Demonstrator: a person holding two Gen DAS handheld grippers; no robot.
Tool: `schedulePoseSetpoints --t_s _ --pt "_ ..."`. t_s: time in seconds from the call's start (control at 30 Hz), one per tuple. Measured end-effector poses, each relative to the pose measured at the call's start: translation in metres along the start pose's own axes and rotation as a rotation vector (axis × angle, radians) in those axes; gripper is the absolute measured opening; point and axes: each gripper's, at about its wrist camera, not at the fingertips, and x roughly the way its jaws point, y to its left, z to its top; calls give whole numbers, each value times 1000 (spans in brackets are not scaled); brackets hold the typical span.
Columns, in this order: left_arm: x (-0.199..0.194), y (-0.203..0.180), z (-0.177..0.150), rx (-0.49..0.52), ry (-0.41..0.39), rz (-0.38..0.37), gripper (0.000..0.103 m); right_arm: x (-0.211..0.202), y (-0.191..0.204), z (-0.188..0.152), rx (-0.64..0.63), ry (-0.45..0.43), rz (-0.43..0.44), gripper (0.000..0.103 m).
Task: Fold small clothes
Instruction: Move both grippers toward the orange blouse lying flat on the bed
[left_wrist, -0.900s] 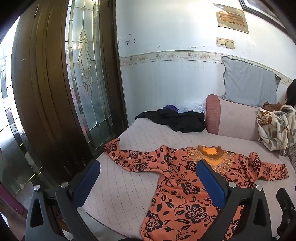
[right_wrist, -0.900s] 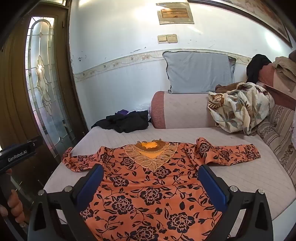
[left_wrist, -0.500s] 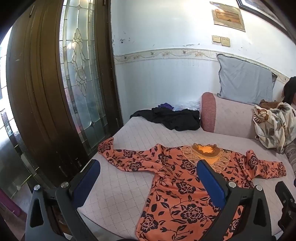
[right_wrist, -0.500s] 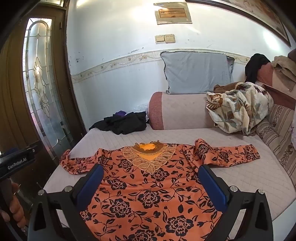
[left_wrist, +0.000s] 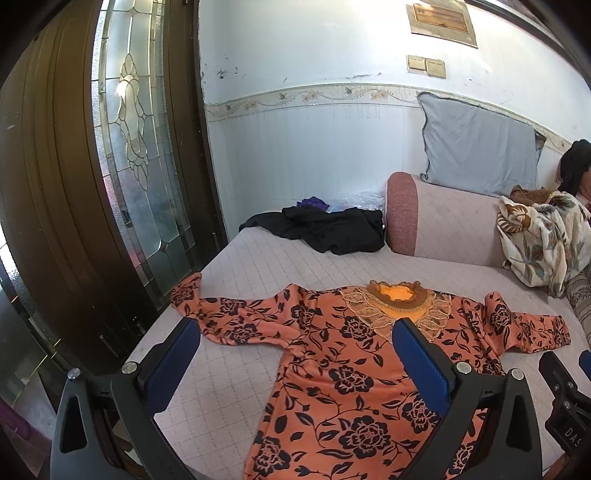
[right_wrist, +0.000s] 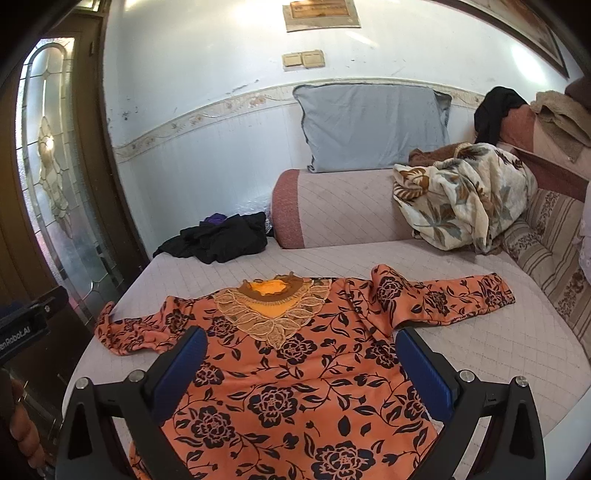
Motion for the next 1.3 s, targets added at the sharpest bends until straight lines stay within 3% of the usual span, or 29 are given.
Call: schedulePoseSetpoints --t_s 0.77,1.3 --pt "-18 -4 -1 0 -10 -29 103 -21 0 1 3 -23 -44 103" --pt "8 -21 -6 28 26 -24 103 7 -11 -2 20 17 -41 103"
